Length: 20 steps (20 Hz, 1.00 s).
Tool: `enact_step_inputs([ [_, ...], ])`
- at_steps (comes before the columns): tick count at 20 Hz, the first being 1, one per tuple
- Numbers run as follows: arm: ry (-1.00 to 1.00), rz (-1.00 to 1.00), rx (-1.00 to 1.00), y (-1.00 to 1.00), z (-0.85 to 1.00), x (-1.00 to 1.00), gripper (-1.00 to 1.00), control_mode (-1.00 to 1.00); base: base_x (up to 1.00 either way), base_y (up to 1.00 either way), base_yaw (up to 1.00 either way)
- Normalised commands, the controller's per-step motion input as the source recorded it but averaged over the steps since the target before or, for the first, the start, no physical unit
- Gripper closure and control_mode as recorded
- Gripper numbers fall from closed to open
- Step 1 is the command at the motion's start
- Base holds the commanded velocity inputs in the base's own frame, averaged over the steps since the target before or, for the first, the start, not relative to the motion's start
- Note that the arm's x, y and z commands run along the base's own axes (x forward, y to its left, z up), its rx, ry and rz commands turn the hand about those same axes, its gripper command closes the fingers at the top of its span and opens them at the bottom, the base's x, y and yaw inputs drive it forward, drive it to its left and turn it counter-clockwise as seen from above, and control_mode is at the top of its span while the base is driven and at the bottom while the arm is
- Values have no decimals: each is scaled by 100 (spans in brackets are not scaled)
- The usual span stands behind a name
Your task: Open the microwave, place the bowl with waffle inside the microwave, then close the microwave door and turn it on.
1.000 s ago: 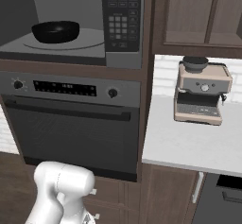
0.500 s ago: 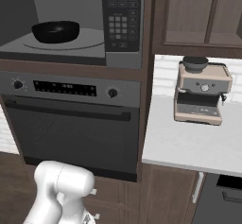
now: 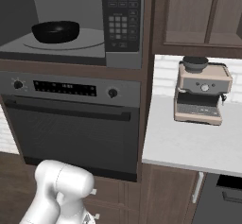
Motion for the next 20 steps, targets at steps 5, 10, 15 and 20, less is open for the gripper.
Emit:
enact_step_inputs([
  [5,-1,-34,-19,38,-32,100,100,-100,0,0,0],
  [10,-27,-41,2,-9,2,100,100,-100,0,0,0],
  [15,-25,-35,9,-54,29,100,100,-100,0,0,0],
  [20,-15,-26,8,-97,54,84,100,-100,0,0,0],
])
